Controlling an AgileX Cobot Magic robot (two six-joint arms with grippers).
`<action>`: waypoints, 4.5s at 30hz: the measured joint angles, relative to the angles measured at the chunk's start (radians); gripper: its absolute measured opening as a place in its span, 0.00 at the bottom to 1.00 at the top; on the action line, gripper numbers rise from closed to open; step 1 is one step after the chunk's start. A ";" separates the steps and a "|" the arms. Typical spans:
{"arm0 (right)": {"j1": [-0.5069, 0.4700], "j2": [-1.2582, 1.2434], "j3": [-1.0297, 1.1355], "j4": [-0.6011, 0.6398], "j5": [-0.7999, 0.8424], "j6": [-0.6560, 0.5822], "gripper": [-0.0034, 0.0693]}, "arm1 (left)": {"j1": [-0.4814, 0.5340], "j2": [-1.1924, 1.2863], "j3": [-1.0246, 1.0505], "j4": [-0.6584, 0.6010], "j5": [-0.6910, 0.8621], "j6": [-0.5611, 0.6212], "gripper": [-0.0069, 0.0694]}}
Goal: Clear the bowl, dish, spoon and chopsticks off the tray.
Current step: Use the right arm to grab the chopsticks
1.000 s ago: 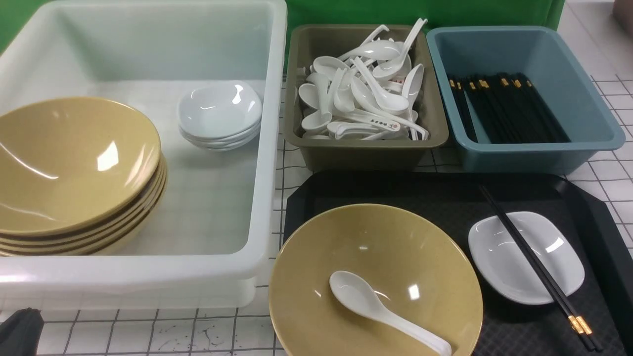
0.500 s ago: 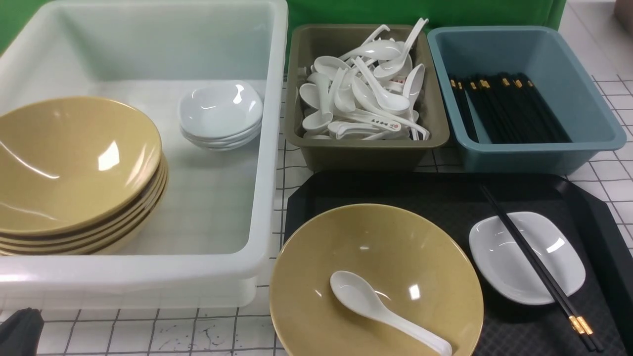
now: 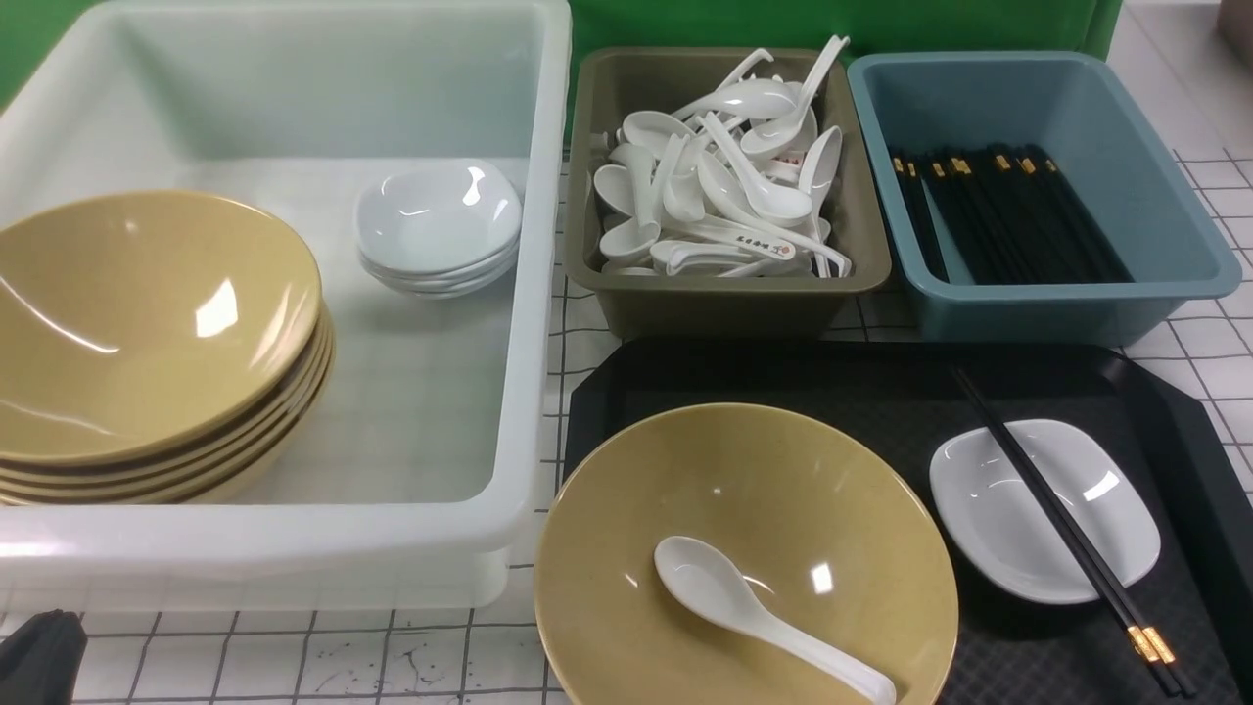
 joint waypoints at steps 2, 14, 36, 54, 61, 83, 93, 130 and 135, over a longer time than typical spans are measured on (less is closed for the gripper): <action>0.000 0.000 0.000 0.000 0.000 0.000 0.38 | 0.000 0.000 0.000 0.000 0.000 0.000 0.08; 0.000 0.000 0.000 0.000 -0.001 0.000 0.38 | 0.000 0.000 0.000 -0.006 -0.016 0.001 0.08; 0.000 0.000 0.000 0.142 -0.007 1.028 0.38 | 0.000 0.000 0.000 -0.946 -0.163 -0.241 0.08; 0.099 0.055 -0.143 0.111 0.056 0.618 0.28 | 0.000 0.147 -0.309 -0.778 0.067 0.162 0.08; 0.216 0.433 -0.481 0.109 0.217 0.251 0.10 | 0.000 0.575 -0.610 -0.523 0.337 0.188 0.08; 0.252 1.284 -0.997 0.106 0.708 -0.201 0.32 | -0.530 1.313 -1.253 -0.234 0.668 0.310 0.08; 0.253 1.493 -1.103 0.105 0.637 -0.200 0.76 | -0.642 1.488 -1.335 -0.236 0.666 0.310 0.08; 0.253 1.521 -1.273 0.101 0.674 -0.212 0.26 | -0.642 1.496 -1.348 -0.286 0.541 0.310 0.08; 0.238 1.593 -1.493 0.101 0.510 -0.115 0.26 | -0.642 1.591 -1.521 -0.308 0.397 0.310 0.08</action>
